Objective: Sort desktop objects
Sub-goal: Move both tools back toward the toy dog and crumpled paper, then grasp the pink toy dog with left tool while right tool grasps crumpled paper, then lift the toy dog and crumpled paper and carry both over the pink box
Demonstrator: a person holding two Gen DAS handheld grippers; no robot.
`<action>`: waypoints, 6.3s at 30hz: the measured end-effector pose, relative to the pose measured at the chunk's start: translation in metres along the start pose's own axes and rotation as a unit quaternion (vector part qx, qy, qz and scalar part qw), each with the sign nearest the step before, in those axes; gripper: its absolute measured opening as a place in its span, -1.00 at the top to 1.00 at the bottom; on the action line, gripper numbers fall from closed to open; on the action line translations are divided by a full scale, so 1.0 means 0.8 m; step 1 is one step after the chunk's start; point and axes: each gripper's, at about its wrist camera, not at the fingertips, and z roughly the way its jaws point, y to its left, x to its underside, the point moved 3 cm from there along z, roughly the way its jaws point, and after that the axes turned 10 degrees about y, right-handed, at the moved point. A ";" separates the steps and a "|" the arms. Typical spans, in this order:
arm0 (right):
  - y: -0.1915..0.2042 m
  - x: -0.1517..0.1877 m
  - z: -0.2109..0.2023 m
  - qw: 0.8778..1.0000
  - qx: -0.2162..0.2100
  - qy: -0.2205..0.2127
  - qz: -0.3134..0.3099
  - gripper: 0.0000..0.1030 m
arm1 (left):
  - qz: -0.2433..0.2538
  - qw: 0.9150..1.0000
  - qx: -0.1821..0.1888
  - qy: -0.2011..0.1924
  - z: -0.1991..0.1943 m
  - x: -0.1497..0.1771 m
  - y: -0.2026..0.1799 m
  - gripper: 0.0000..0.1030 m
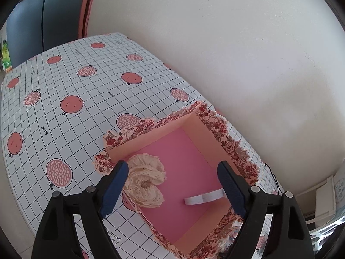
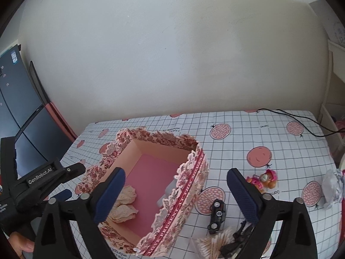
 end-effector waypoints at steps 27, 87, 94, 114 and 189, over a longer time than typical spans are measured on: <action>-0.209 -0.011 -0.124 0.988 0.106 -0.060 0.093 -0.93 | 0.152 0.988 0.036 -0.001 -0.013 0.092 -0.170 -0.66; -0.427 0.087 0.041 0.954 0.177 0.133 0.203 -0.93 | 0.318 0.934 -0.046 0.158 0.252 0.220 -0.312 -0.65; -0.427 0.085 0.043 0.954 0.180 0.133 0.202 -0.93 | 0.327 0.929 -0.059 0.164 0.259 0.221 -0.319 -0.64; -0.417 0.088 0.047 0.954 0.178 0.142 0.197 -0.80 | 0.340 0.923 -0.084 0.157 0.265 0.213 -0.312 -0.59; -0.143 0.011 -0.164 0.986 0.137 -0.021 0.090 -0.42 | 0.228 0.972 0.021 -0.046 -0.074 0.146 -0.198 -0.58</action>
